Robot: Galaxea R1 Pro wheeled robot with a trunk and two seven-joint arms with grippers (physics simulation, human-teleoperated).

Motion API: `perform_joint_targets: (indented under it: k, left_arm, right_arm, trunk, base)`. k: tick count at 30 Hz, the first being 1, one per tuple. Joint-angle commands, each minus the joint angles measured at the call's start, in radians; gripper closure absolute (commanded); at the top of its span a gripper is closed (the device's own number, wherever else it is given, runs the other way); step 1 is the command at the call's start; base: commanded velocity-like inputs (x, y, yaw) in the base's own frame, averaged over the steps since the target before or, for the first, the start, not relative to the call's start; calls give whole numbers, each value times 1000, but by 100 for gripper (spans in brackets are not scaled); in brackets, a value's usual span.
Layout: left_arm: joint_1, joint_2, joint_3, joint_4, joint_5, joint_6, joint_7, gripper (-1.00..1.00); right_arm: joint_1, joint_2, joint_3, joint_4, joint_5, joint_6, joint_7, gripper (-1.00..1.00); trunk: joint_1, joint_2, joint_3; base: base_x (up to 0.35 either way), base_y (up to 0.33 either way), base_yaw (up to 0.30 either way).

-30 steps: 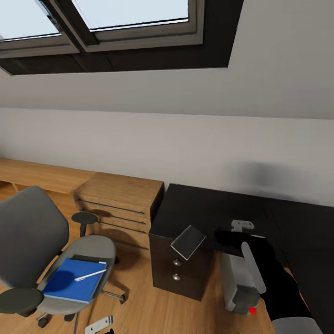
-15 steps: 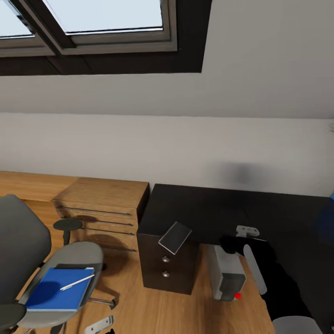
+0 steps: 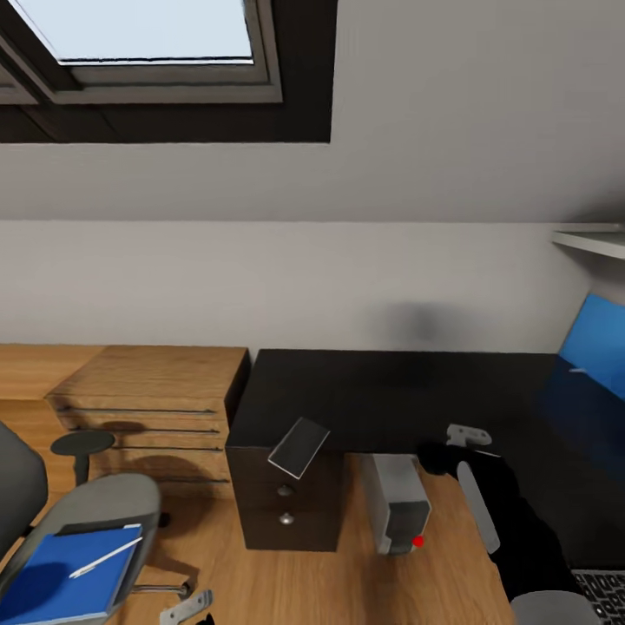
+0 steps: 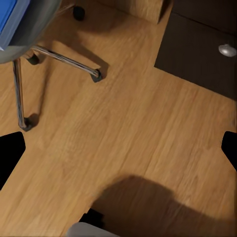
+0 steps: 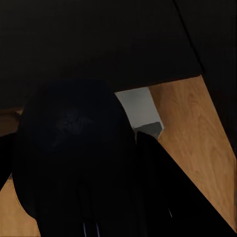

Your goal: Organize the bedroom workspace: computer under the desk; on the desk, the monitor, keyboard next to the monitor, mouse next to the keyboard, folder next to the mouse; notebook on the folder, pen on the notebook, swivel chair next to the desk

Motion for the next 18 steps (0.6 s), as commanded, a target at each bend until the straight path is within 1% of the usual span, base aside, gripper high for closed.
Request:
perform_joint_targets:
  k: [1,4,5,18]
  left_arm:
    - [-1,1,-4,-2,3,1,8,-100]
    - [-1,1,-3,-2,3,-11,8,-100]
    - [-1,1,-3,-2,3,-12,8,-100]
    - [-1,1,-4,-2,3,-12,8,-100]
  right_arm:
    - [-1,0,0,2,-14,-2,-12,100]
    - [-1,-4,-2,8,-13,-9,-29,100]
    - [-1,-5,-2,9,-14,-12,-52,100]
    - [-1,-5,-2,10,-14,-15,-57,100]
  trunk:
    - [0,-2,-1]
    - [0,-2,2]
    - [0,-2,3]
    - [0,-2,14]
  base:
    - [0,0,-254]
    - [0,0,-254]
    - [0,0,-254]
    - [0,0,-254]
